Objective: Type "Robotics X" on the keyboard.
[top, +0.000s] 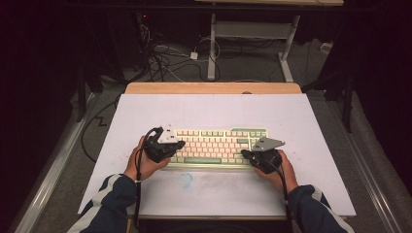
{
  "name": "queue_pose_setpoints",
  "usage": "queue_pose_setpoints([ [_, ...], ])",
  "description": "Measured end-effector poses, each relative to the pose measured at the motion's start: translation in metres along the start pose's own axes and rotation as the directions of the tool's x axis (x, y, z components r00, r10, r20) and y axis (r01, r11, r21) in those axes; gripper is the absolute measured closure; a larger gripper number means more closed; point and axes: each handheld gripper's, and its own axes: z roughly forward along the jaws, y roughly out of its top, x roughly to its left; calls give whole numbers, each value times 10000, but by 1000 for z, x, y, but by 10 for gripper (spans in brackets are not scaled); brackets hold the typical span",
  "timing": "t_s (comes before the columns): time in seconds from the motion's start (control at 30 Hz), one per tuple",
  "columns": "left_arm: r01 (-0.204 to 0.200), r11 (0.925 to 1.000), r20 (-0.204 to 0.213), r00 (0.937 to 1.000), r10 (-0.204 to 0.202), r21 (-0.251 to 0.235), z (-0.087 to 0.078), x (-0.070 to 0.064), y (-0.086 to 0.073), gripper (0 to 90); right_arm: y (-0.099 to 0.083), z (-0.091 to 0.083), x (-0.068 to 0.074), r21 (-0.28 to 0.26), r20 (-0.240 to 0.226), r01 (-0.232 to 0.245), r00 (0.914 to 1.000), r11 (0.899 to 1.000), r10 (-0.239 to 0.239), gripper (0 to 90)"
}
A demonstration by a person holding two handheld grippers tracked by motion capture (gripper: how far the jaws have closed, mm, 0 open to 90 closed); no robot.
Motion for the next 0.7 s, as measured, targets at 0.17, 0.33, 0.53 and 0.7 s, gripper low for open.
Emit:
queue_pose_setpoints([
  [0.17, -125, 9995, 97, 9999, 122, 277, 10, -3, 1, 878, 0, 1, 0, -15, -1, -18, 10000, 10000, 18, 900],
  [0.33, -126, 9981, 152, 9998, 117, 598, 21, -3, 1, 877, 0, 1, -1, -36, -75, -57, 10000, 10000, 57, 900],
  [0.53, -126, 9959, 189, 9998, 110, 894, 34, -5, 0, 878, 0, 1, 0, 3, -49, -30, 10000, 10000, 30, 900],
  [0.7, -219, 9940, 77, 9997, 212, 1067, 42, -4, 0, 878, 0, 1, 0, -9, -37, 13, 10000, 10000, -13, 900],
])
